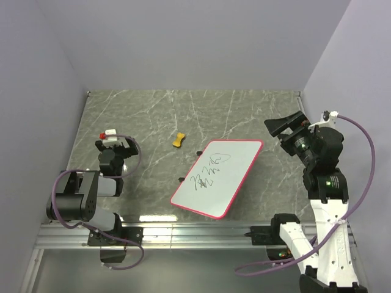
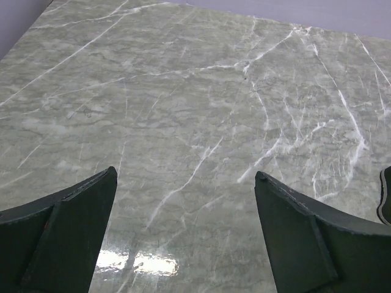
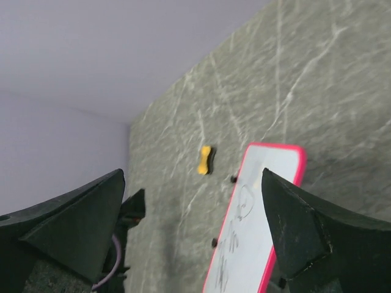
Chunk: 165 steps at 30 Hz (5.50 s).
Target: Erase the whiteboard
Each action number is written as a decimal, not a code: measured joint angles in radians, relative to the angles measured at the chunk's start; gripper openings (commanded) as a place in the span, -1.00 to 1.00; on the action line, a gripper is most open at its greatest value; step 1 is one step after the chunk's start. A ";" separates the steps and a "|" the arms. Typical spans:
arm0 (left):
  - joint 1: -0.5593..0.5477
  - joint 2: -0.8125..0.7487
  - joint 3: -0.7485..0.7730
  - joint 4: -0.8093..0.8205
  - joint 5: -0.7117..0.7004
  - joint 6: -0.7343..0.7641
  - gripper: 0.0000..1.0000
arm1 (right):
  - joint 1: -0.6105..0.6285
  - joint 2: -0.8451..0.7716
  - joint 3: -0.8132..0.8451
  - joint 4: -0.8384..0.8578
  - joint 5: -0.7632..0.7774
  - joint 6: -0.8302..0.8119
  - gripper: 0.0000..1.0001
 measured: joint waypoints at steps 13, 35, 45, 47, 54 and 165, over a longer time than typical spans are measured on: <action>0.000 0.025 0.546 -0.752 0.017 -0.099 0.99 | 0.000 -0.062 -0.034 -0.156 -0.146 0.074 0.99; -0.146 0.278 1.244 -1.706 0.455 -0.424 -0.21 | 0.079 -0.152 0.041 -0.286 -0.082 -0.084 0.99; -0.372 0.365 1.333 -1.831 0.195 -0.288 0.99 | 0.097 -0.204 0.021 -0.351 -0.105 -0.142 0.93; -0.380 0.419 1.345 -1.841 0.175 -0.267 0.99 | 0.097 -0.187 0.028 -0.375 -0.099 -0.146 0.94; -0.414 0.547 1.373 -1.851 0.130 -0.189 0.97 | 0.097 -0.182 0.035 -0.428 -0.069 -0.143 0.91; -0.606 0.040 0.461 -0.954 0.126 -0.718 -0.99 | 0.474 0.590 0.042 0.039 -0.114 0.028 -1.00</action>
